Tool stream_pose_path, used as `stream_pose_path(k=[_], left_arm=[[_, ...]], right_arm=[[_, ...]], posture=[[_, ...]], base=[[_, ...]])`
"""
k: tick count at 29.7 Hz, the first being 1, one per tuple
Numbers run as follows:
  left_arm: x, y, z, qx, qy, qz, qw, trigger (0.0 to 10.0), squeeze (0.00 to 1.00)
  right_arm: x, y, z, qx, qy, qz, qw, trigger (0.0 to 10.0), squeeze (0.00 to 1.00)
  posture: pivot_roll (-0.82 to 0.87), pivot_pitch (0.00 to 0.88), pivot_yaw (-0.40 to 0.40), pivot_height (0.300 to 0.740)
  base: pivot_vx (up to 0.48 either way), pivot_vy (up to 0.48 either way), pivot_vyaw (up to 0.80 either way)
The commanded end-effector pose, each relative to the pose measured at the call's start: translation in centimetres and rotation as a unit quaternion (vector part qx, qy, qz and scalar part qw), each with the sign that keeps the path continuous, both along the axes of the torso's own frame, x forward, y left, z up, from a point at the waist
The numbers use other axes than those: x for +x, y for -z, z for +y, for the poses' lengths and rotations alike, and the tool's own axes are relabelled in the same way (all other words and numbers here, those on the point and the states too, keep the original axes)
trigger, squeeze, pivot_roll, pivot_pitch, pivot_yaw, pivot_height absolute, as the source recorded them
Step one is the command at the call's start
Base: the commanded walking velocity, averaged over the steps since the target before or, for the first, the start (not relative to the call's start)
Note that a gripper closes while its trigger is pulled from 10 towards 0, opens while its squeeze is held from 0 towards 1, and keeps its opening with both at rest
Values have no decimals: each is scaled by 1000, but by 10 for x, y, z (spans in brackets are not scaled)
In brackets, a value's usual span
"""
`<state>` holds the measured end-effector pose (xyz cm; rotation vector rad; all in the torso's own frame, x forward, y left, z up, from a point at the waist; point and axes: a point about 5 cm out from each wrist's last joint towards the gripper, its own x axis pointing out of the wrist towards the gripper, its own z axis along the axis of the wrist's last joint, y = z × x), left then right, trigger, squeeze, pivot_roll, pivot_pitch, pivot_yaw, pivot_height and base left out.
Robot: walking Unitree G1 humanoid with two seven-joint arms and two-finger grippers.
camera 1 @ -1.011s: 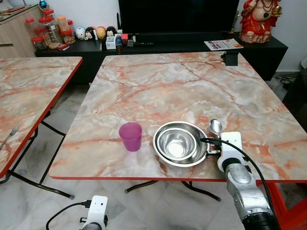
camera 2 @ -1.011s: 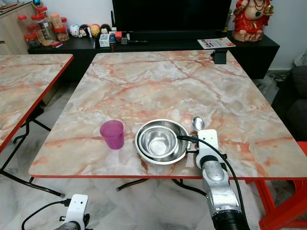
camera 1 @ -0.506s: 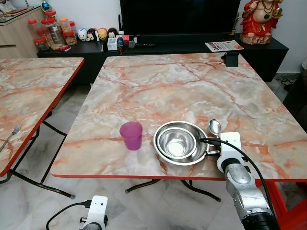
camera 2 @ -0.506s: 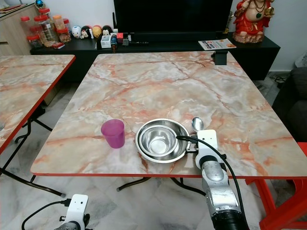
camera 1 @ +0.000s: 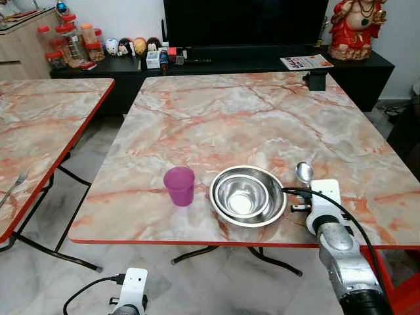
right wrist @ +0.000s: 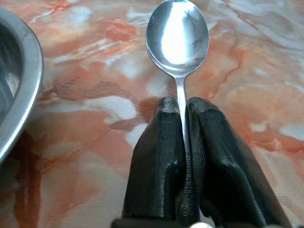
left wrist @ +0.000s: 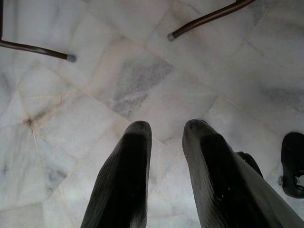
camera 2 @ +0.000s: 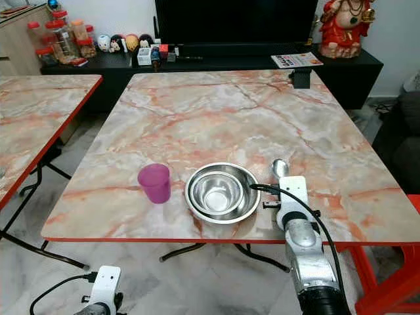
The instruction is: Setting the table
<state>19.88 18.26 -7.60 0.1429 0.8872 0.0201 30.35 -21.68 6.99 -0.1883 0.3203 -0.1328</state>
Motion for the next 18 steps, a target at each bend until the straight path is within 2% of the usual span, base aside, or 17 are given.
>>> stream_pose_path(k=[1,8,10,11,12,13,14,16,18], left_arm=[[2,-1,2,9,8,2,1000,10000,0],[1,-1,3,11,8,2,1000,10000,0],[1,-1,3,12,8,3,1000,10000,0],[1,-1,3,12,8,3,1000,10000,0],[1,-1,3,12,8,3,1000,10000,0],[1,-1,3,12,8,3,1000,10000,0],[1,-1,3,12,8,3,1000,10000,0],[1,-1,3,12,8,3,1000,10000,0],[1,-1,3,13,9,3,1000,10000,0]], right_arm=[[2,-2,1,5,-4,-5,1000,10000,0],[1,1,4,10,-11,-1,1000,10000,0],[1,1,5,11,-13,0,1000,10000,27],[1,2,6,12,-14,0,1000,10000,173],[1,2,6,13,-15,0,1000,10000,173],[1,2,7,13,-16,0,1000,10000,216],[1,2,7,14,-18,1,1000,10000,212],[1,4,8,13,-19,3,1000,10000,114],[1,4,8,13,-20,4,1000,10000,98]], posture=[[-79,0,52,740],[-79,0,54,740],[-79,0,55,740],[-79,0,55,740],[-79,0,55,740],[-78,0,55,740],[-78,0,55,740],[-77,0,54,740],[-77,0,53,740]], base=[[0,0,0],[0,0,0],[0,0,0],[0,0,0],[0,0,0],[0,0,0],[0,0,0],[0,0,0],[0,0,0]])
